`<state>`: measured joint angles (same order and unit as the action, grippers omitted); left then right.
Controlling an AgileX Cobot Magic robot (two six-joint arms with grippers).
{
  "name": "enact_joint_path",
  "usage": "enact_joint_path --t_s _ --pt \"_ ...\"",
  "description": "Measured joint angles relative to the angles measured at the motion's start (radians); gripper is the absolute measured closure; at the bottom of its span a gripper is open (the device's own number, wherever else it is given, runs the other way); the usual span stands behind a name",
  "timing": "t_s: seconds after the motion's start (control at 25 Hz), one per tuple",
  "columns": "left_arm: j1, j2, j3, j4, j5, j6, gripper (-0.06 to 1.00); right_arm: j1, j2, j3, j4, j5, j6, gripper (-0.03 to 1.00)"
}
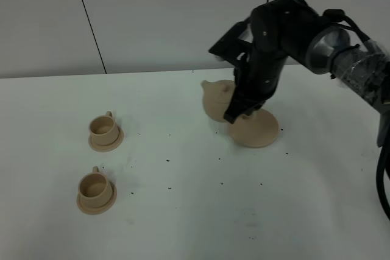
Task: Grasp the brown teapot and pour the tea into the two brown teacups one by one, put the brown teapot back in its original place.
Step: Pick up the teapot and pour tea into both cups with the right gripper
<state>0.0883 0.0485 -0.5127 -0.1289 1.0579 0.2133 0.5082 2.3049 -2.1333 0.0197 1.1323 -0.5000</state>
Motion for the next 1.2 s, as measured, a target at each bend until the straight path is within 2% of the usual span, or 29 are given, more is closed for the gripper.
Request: enact_joint_path --t_s 0.28,0.56,0.92,1.04,1.2 --pt "0.0 0.0 0.0 0.0 0.0 0.0 0.55 0.071 0.0 -0.013 -0.003 -0.066 0.001 0.87" --pt "0.0 0.0 0.0 0.0 0.0 0.0 0.55 0.123 0.014 -0.049 -0.052 -0.051 0.029 0.87" --pt "0.0 0.0 0.0 0.0 0.0 0.0 0.55 0.176 0.209 -0.389 -0.068 0.079 0.05 0.87" --pt "0.0 0.0 0.0 0.0 0.0 0.0 0.55 0.176 0.281 -0.508 -0.069 0.094 0.05 0.87" --pt "0.0 0.0 0.0 0.0 0.0 0.0 0.55 0.176 0.332 -0.56 -0.079 0.097 0.047 0.87"
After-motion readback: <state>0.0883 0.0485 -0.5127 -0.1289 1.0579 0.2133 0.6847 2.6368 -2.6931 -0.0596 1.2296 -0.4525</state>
